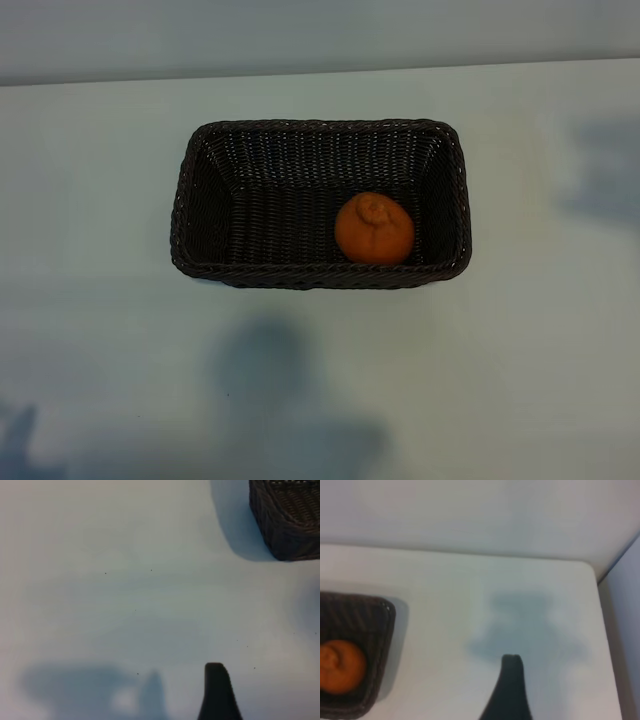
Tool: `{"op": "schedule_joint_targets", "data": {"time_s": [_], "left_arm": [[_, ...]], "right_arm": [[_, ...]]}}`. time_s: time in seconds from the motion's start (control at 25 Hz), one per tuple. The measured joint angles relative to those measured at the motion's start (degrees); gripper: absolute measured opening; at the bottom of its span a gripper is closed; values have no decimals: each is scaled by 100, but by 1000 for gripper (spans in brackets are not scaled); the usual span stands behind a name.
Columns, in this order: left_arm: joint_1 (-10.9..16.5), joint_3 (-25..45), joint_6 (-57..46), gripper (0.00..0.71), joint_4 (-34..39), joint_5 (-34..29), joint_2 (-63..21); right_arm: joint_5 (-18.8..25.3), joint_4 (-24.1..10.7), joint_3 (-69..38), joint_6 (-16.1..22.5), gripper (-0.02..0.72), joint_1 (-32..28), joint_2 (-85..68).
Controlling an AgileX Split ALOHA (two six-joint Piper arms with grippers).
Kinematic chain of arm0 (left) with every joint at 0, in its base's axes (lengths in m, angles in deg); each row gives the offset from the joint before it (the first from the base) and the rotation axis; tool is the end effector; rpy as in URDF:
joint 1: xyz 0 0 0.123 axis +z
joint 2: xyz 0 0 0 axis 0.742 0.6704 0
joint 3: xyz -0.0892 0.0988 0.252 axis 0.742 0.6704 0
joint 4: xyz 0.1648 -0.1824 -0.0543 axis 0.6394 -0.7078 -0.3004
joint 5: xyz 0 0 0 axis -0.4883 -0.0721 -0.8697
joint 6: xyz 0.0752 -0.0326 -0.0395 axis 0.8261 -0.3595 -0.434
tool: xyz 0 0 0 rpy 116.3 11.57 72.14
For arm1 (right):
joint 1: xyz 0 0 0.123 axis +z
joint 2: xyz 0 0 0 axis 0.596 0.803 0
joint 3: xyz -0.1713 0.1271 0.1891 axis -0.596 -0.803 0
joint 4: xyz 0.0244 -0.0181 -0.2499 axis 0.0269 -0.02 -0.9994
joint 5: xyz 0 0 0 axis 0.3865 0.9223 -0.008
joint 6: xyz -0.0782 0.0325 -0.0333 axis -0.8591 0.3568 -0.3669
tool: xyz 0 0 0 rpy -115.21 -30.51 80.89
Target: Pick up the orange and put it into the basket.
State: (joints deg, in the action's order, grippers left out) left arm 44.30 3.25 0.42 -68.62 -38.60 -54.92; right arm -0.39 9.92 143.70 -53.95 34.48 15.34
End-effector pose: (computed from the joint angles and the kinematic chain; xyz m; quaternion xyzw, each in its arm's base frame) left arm -0.0081 -0.0035 0.2746 0.0486 0.8577 -0.0291 0.5110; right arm 0.1000 -0.0096 0.4957 0.0406 0.8631 -0.0321 0.5023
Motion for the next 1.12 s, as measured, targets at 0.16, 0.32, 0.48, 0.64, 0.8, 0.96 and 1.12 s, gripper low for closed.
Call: {"op": "schedule_joint_targets", "data": {"time_s": [0.16,0.32,0.48,0.64,0.8,0.96,1.12], "left_arm": [[0,0,0,486,0,0,0],[0,0,0,486,0,0,0],[0,0,0,486,0,0,0],[0,0,0,486,0,0,0],[0,0,0,486,0,0,0],[0,0,0,486,0,0,0],[0,0,15,486,0,0,0]], "right_arm": [[-186,0,-459,65,597,0,-547],[-430,0,-1023,88,597,0,-1065],[-620,-2,-1620,95,597,0,-1564],[-830,-2,-2283,104,597,0,-2099],[-946,-2,-2820,114,597,0,-2668],[-1047,-2,-3271,242,597,0,-3239],[-1074,-2,-3615,310,597,0,-3776]]}}
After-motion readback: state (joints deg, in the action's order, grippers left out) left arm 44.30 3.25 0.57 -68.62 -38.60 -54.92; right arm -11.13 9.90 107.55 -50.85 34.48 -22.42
